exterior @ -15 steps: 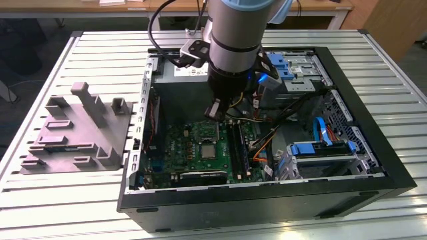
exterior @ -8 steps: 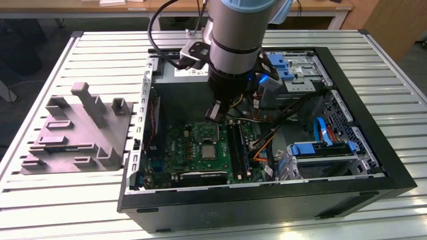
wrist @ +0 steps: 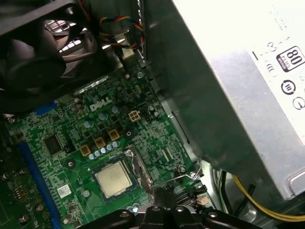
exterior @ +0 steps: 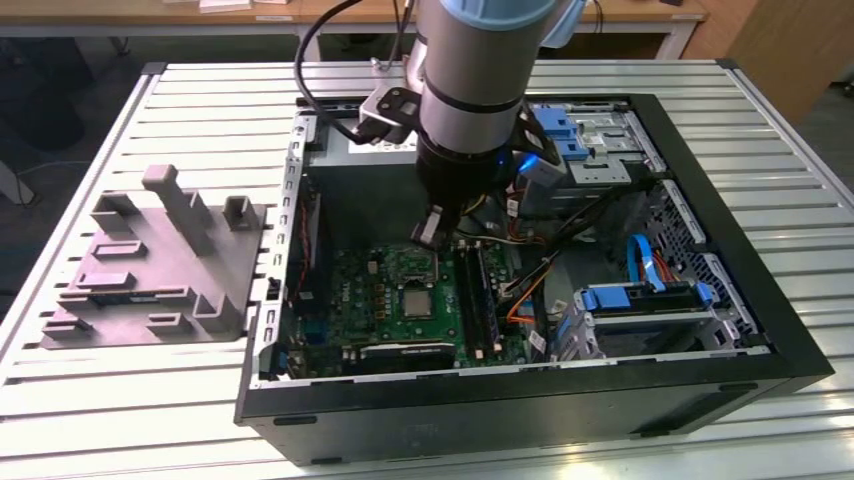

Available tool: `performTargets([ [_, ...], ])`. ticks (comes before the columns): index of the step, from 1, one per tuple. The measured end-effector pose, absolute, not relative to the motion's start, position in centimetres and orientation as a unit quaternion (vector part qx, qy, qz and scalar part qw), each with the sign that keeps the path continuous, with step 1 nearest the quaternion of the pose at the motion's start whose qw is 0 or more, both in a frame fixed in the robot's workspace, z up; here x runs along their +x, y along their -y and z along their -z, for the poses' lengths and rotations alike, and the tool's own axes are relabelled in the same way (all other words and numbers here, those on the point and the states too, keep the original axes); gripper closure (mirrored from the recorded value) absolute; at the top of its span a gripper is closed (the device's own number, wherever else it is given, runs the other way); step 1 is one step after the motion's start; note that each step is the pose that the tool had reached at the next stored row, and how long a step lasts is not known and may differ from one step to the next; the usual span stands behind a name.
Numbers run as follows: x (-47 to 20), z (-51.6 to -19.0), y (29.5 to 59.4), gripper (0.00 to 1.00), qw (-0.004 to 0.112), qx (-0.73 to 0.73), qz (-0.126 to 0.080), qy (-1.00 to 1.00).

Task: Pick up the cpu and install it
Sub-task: 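Close the cpu cover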

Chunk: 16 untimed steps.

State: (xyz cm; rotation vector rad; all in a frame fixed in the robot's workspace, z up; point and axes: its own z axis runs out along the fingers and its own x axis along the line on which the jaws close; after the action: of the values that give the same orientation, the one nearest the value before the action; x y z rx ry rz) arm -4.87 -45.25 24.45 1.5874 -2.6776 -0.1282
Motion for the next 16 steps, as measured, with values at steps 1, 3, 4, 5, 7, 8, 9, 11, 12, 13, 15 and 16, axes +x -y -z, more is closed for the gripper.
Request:
performTargets([
  [1,-4.87,-24.45,45.32,0.89,0.013,0.510,0.041,0.859],
  [3,-4.87,-24.45,45.42,0.89,0.013,0.510,0.041,0.859],
  [4,-4.87,-24.45,45.47,0.89,0.013,0.510,0.041,0.859],
  [5,-4.87,-24.45,45.52,0.89,0.013,0.510,0.041,0.859],
  [7,-4.87,-24.45,45.63,0.89,0.013,0.510,0.041,0.859],
  [8,-4.87,-24.45,45.68,0.89,0.013,0.510,0.041,0.859],
  [9,-4.87,-24.45,45.73,0.89,0.013,0.510,0.041,0.859],
  [11,-4.87,-24.45,45.85,0.89,0.013,0.511,0.041,0.859],
  [12,-4.87,-24.45,45.90,0.89,0.013,0.511,0.041,0.859],
  [13,-4.87,-24.45,45.95,0.89,0.013,0.511,0.041,0.859],
  [15,-4.87,-24.45,46.04,0.89,0.014,0.511,0.040,0.858],
  [16,-4.87,-24.45,46.08,0.89,0.014,0.511,0.040,0.858],
])
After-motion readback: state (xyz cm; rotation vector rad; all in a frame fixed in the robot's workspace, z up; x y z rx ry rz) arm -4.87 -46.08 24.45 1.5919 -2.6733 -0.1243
